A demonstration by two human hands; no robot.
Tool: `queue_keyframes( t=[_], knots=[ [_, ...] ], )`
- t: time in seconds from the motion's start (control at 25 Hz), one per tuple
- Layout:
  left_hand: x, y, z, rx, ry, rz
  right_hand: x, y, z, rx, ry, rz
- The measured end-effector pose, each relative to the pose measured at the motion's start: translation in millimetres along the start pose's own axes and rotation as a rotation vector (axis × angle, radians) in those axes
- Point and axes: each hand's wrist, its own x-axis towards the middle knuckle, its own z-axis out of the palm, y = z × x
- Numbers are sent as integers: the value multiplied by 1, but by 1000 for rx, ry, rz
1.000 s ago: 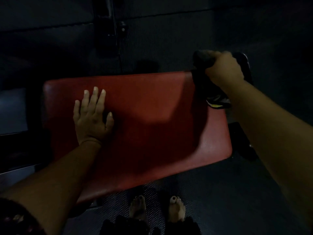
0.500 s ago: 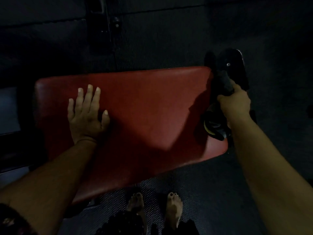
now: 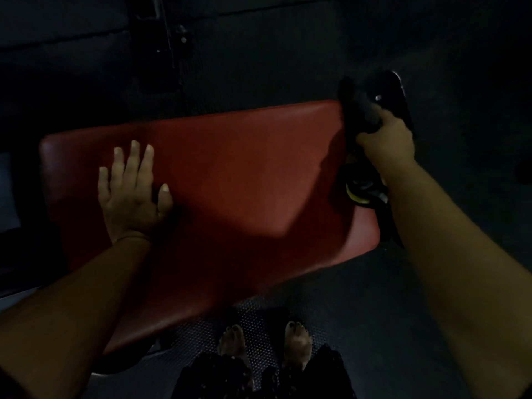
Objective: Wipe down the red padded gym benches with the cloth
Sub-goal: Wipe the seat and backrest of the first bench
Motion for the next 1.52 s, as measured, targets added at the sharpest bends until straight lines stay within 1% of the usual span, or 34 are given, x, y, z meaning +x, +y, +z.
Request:
queue_keyframes(
  t=[0.16,0.24,0.32,0.48,0.56,0.72,0.84,0.88,1.0,1.12,1.24,1.4,1.44,1.52],
  knots=[
    [1,3,-1,-22,-11,-3,-55,63,-6,84,-44,150],
    [1,3,-2,-20,-7,-16,-69,74,-5,124,-60,178],
    [1,4,-4,0,-17,-13,-55,62,-5,116,-33,134],
    [3,6,-7,4,-55,-21,-18,20,-3,1,9,-61],
    [1,5,-7,-4,-48,-16,-23,27,0,-16,20,-92],
    [-1,5,-7,6,-60,1,-86,73,3,-73,36,-37],
    [-2,6,-7,12,-54,2,-116,80,7,-180,93,35],
    [-3,5,-7,11,-49,-3,-113,75,8,-190,94,9],
    [-4,3,-4,1,-30,0,-70,54,3,-119,91,-93],
    [-4,1,-2,11,-14,16,-47,52,1,-98,35,-111],
    [-4,-1,-3,-13,-2,25,-78,75,4,-122,34,-90],
    [-2,-6,2,-77,23,48,-145,114,9,-107,41,8],
    [-2,-9,2,-99,21,65,-156,118,13,-116,61,3],
    [-5,-5,-6,-139,66,188,-160,123,17,-90,91,-13]
  ],
)
